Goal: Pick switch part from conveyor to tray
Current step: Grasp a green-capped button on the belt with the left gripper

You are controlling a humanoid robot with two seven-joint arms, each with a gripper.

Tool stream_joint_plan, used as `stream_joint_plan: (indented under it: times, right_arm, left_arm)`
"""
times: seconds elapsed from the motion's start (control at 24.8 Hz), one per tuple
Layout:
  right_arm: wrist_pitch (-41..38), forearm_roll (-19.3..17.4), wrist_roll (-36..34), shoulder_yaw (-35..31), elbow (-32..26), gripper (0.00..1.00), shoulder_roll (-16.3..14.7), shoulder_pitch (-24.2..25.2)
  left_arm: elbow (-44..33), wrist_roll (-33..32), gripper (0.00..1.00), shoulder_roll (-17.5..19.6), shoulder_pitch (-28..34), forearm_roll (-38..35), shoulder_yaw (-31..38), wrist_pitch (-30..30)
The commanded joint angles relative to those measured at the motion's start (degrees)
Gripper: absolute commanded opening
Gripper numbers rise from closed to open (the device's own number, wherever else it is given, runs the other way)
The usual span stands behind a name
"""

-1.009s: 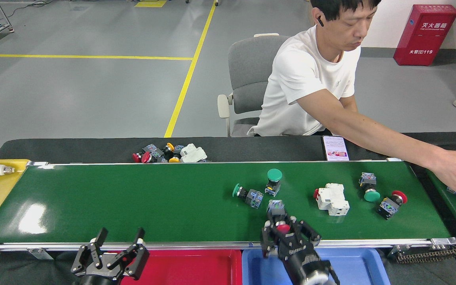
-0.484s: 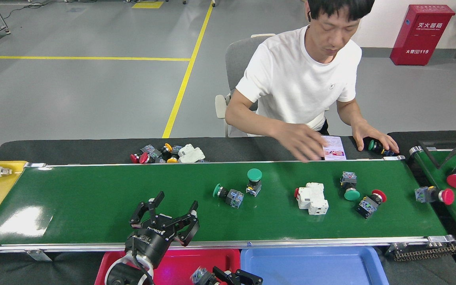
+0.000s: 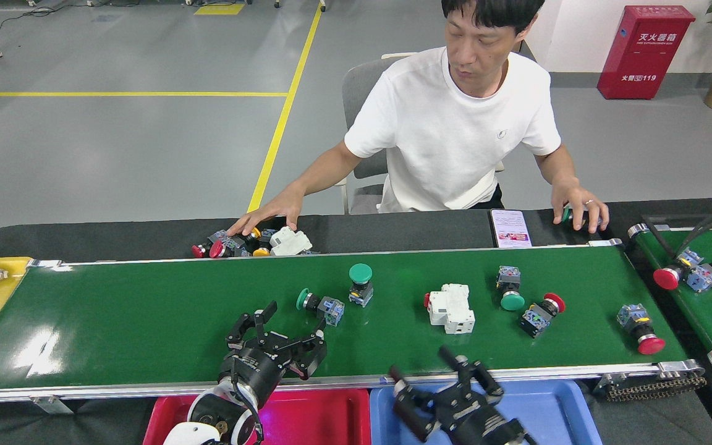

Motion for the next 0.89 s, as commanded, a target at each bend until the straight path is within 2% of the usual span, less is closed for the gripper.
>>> stream_joint_plan:
  times: [0.0, 0.12, 0.32, 0.36, 0.4, 0.52, 0.61, 0.73, 0.85]
  right_arm:
    - [6.9, 0.4, -4.0, -2.2, -0.8, 0.97, -2.6, -0.5]
    - [9.7, 0.4, -6.4, -4.0, -0.9, 0.98, -7.6, 1.1]
    - [9.0, 0.2, -11.5, -6.5, -1.0, 0.99, -8.5, 8.7]
    - [8.8, 0.3, -12.2, -6.4, -1.1, 0.99, -8.7, 9.5]
    - [8.8, 0.3, -12.8, -6.4, -1.2, 0.99, -8.7, 9.7]
    - [9.1, 0.3, -12.8, -6.2, -1.2, 0.99, -8.4, 9.2]
    - [9.3, 0.5, -12.1, -5.2, -1.0, 0.99, -8.0, 8.3]
    - [11.6, 1.3, -9.2, 0.1, 0.5, 0.99, -6.0, 4.4]
    - [18.0, 4.4, -6.9, 6.2, 4.7, 0.99, -3.7, -0.6]
  left_arm:
    - [0.7, 0.6, 1.00, -0.5, -1.8, -0.2, -0.1, 0.5]
    - [3.8, 2.2, 1.00, -1.0, -4.0, -0.2, 0.1, 0.9]
    - [11.3, 5.5, 0.99, -0.8, -9.2, -0.2, -0.1, 4.1]
    - [12.1, 5.7, 0.95, -0.7, -9.7, -0.2, 0.0, 4.1]
    - [12.3, 5.7, 0.86, -0.4, -10.0, -0.2, -0.2, 4.1]
    - [12.4, 5.9, 0.81, 0.6, -10.0, -0.1, -0.2, 3.7]
    - [12.4, 8.0, 0.73, 1.2, -9.6, -0.1, -0.2, 3.3]
    - [12.3, 10.5, 0.52, 2.6, -8.5, -0.1, -0.2, 2.4]
    - [12.1, 10.6, 0.36, 3.3, -7.3, 0.5, 0.2, 1.5]
